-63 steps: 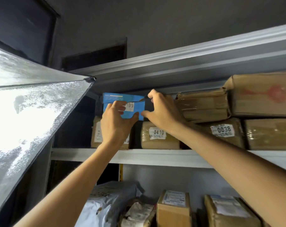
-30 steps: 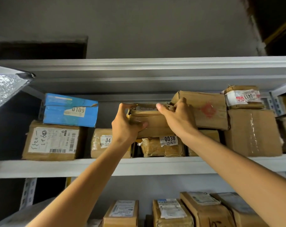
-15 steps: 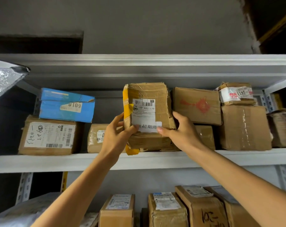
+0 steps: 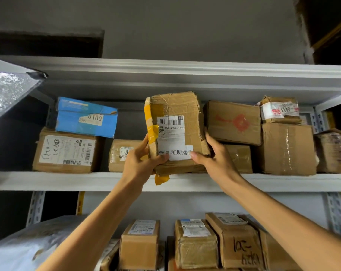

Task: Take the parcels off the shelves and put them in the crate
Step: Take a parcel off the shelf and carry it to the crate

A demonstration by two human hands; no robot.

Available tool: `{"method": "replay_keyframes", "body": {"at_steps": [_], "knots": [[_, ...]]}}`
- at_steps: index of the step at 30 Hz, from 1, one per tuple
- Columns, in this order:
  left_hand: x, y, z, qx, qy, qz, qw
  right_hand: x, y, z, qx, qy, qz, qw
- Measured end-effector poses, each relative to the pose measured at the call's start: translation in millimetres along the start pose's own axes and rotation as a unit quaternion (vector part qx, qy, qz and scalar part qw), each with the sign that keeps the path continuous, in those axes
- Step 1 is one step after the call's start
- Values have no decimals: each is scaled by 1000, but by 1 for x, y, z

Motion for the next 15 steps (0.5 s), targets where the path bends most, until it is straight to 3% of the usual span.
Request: {"method": "replay_keyframes", "body": {"at_steps": [7,15], "knots": [[16,-13,-11,107,-41,20,993,-15,22,-11,-72,-26,-9,997],[83,-31,3,208,-18,38,977,-83,48,-52,-86,-113,-151,978]]}}
Point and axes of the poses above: each hand's wrist, its own z-axis towards the middle knuckle, its own x-axis out of the palm, y = z × x, the point moved 2 cm from there along z, towards the middle knuckle, and after that the axes turned 15 degrees about y, right-handed, at the moved point
